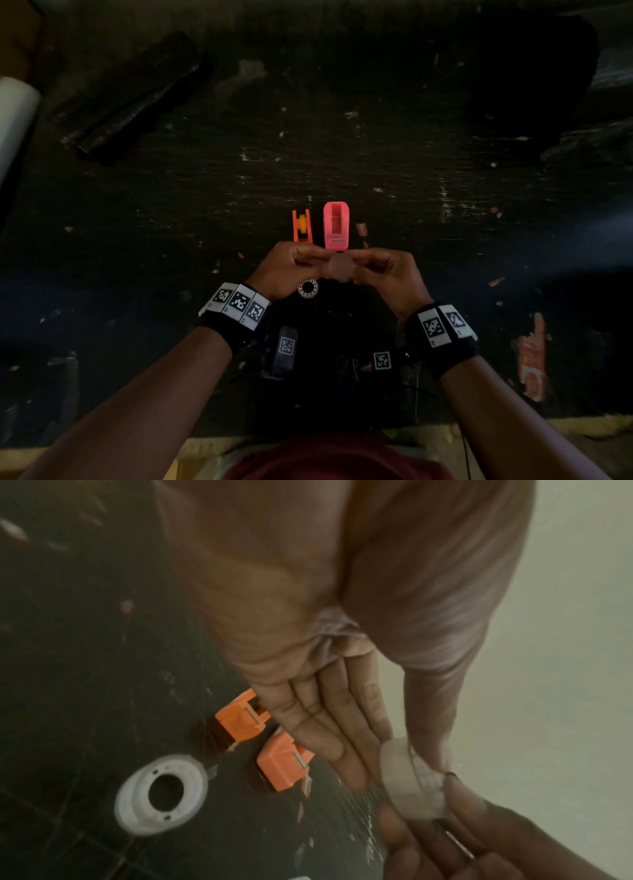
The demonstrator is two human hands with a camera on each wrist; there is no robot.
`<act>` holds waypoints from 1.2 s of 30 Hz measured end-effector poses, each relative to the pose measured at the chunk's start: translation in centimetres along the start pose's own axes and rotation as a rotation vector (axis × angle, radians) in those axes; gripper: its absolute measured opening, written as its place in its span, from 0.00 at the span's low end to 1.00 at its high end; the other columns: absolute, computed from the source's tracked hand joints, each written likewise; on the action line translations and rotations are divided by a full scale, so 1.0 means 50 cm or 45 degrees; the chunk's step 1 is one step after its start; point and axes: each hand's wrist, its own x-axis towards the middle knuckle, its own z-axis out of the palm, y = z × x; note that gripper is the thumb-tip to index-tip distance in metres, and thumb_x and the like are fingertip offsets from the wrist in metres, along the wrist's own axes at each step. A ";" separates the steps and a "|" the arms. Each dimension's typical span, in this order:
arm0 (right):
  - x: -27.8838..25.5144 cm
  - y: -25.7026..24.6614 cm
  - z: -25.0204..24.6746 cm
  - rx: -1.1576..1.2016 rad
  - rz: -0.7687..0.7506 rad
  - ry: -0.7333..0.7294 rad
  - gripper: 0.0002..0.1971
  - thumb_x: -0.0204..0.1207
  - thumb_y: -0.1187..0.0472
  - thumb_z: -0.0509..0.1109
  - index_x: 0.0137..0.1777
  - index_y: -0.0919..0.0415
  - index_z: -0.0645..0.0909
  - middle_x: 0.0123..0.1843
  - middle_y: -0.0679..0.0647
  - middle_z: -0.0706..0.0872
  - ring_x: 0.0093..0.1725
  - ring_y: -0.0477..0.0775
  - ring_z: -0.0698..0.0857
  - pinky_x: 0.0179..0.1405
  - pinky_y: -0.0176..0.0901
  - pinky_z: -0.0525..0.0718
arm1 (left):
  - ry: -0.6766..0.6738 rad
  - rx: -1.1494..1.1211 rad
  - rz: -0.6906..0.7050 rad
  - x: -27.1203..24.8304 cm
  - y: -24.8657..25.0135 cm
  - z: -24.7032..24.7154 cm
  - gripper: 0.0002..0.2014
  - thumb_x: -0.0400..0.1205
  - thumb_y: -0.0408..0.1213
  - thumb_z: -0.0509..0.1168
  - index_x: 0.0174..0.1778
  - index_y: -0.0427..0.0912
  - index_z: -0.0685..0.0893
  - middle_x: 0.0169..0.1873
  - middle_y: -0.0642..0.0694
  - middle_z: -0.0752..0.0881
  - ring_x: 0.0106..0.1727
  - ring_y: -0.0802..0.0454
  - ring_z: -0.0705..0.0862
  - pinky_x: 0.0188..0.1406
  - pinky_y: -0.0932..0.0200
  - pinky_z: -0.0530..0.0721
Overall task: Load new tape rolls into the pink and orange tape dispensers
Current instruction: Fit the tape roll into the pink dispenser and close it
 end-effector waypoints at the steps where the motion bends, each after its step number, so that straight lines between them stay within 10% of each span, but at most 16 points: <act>1: 0.001 0.000 0.000 -0.023 -0.006 0.002 0.14 0.74 0.74 0.77 0.58 0.64 0.91 0.53 0.59 0.95 0.51 0.52 0.93 0.49 0.43 0.91 | 0.006 0.006 -0.016 0.002 -0.002 0.000 0.15 0.78 0.30 0.77 0.61 0.44 0.93 0.57 0.50 0.94 0.62 0.54 0.91 0.71 0.47 0.85; 18: 0.027 -0.036 0.008 0.028 -0.016 0.109 0.11 0.71 0.71 0.80 0.50 0.57 0.91 0.41 0.51 0.96 0.41 0.46 0.93 0.40 0.33 0.87 | -0.034 -0.370 -0.213 0.054 -0.003 -0.001 0.17 0.81 0.24 0.73 0.67 0.32 0.88 0.59 0.36 0.93 0.63 0.40 0.91 0.57 0.60 0.90; 23: 0.094 -0.048 0.002 -0.360 -0.047 0.299 0.10 0.69 0.67 0.82 0.44 0.51 0.89 0.40 0.51 0.94 0.39 0.49 0.92 0.43 0.44 0.91 | 0.195 0.376 0.158 0.109 0.014 -0.040 0.22 0.76 0.39 0.80 0.67 0.51 0.88 0.61 0.54 0.92 0.63 0.58 0.89 0.68 0.49 0.86; 27: 0.171 -0.053 -0.002 -0.822 -0.095 0.362 0.08 0.70 0.57 0.81 0.40 0.46 0.85 0.36 0.44 0.90 0.39 0.43 0.89 0.43 0.46 0.91 | 0.321 1.148 0.315 0.153 0.035 -0.059 0.40 0.69 0.54 0.81 0.79 0.57 0.76 0.74 0.50 0.79 0.74 0.45 0.75 0.71 0.41 0.78; 36: 0.273 -0.051 0.043 -1.211 0.148 0.258 0.05 0.74 0.49 0.74 0.41 0.47 0.83 0.42 0.50 0.89 0.46 0.56 0.90 0.50 0.52 0.91 | 0.066 1.395 0.203 0.224 0.018 -0.043 0.50 0.65 0.66 0.78 0.82 0.54 0.70 0.80 0.51 0.74 0.81 0.44 0.67 0.75 0.40 0.68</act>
